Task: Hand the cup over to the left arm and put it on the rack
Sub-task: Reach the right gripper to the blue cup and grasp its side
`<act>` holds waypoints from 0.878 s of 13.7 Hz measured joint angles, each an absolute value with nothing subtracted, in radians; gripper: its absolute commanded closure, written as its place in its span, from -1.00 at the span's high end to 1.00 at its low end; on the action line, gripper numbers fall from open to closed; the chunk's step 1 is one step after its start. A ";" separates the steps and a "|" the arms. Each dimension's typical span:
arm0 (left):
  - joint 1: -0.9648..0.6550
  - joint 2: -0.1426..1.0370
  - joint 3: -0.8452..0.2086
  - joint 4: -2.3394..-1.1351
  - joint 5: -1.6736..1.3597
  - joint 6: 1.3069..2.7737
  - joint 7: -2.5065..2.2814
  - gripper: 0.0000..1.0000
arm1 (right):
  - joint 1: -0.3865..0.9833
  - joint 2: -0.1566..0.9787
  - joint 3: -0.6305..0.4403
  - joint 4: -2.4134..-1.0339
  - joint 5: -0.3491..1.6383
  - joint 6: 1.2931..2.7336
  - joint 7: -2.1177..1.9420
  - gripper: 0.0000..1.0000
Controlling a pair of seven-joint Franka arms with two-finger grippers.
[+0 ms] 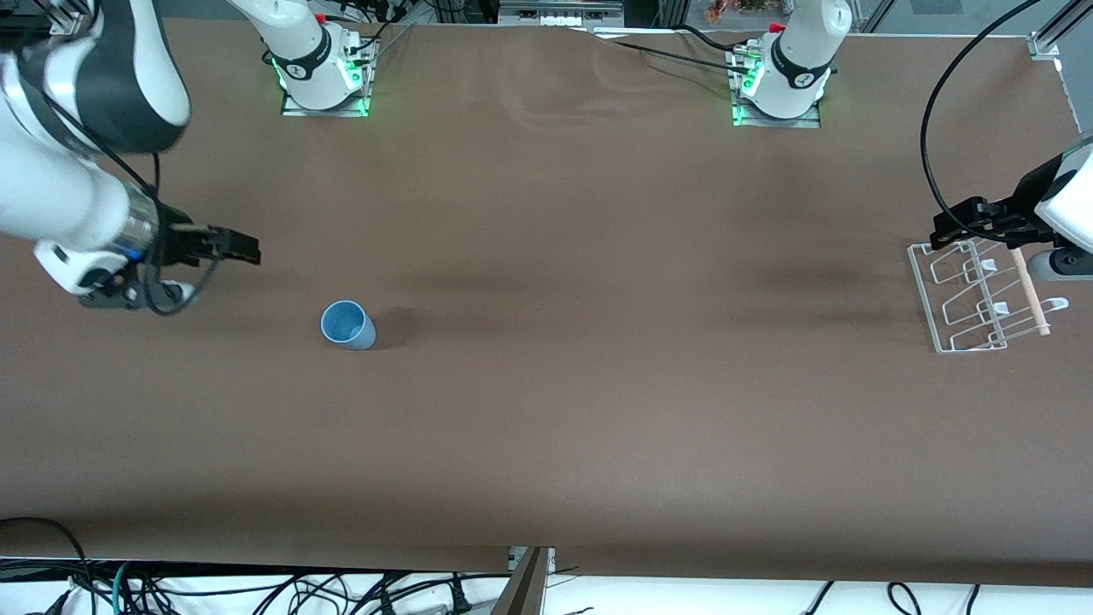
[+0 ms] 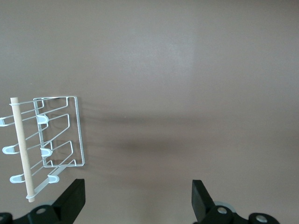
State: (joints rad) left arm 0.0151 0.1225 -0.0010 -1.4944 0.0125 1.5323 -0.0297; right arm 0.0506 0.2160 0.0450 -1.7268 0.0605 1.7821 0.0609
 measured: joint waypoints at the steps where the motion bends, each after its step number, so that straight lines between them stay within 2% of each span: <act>1: 0.015 0.123 -0.001 -1.494 0.012 1.532 -0.030 1.00 | 0.051 0.242 0.045 -1.747 0.061 1.832 0.061 0.98; 7: 0.015 0.123 -0.002 -1.494 0.012 1.532 -0.030 1.00 | 0.084 0.412 0.046 -1.772 0.062 2.005 0.061 0.98; 12: 0.022 0.134 -0.002 -1.494 -0.006 1.533 -0.030 1.00 | 0.105 0.486 0.046 -1.771 0.062 2.092 0.063 0.97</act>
